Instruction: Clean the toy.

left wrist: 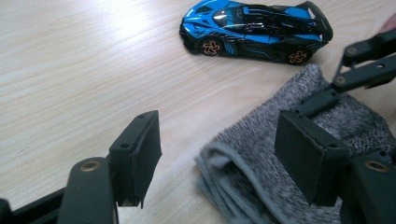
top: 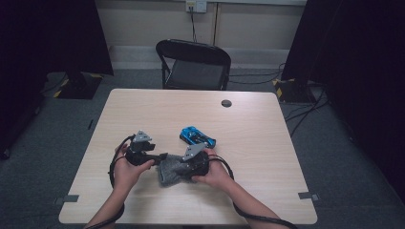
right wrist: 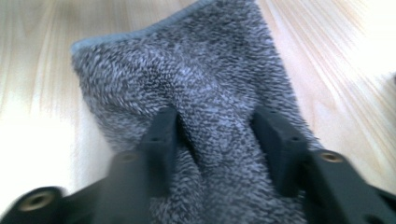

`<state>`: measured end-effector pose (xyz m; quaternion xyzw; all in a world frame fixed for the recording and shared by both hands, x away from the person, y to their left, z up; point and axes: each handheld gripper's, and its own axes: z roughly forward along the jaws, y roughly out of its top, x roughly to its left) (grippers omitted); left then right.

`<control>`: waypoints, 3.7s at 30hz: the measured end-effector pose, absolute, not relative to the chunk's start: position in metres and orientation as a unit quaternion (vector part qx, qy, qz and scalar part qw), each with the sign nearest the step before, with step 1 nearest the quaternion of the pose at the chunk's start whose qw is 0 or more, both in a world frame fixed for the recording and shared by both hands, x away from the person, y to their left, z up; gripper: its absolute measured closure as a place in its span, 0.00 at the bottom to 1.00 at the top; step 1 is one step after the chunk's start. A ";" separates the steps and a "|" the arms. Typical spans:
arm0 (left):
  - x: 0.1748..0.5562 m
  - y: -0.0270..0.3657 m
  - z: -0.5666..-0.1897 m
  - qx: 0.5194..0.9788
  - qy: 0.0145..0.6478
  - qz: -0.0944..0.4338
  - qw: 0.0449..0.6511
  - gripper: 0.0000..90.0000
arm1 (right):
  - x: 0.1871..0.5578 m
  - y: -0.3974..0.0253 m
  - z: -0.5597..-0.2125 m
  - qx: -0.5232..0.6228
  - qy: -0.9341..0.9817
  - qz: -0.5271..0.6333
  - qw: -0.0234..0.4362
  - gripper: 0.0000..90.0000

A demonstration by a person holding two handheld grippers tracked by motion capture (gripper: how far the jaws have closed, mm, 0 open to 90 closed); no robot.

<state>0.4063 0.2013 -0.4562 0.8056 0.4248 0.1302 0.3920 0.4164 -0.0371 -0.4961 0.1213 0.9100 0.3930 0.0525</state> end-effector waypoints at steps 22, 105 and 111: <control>0.420 0.187 -0.447 0.806 0.399 0.127 0.418 0.27 | 0.417 -0.077 -0.469 0.192 0.897 0.397 0.032 0.88; 0.512 0.083 -0.493 0.838 0.310 0.102 0.437 0.05 | 0.482 -0.170 -0.479 0.472 0.812 0.270 0.211 0.87; 0.512 0.083 -0.493 0.838 0.310 0.105 0.436 0.05 | 0.467 -0.161 -0.478 0.434 0.838 0.276 0.182 0.88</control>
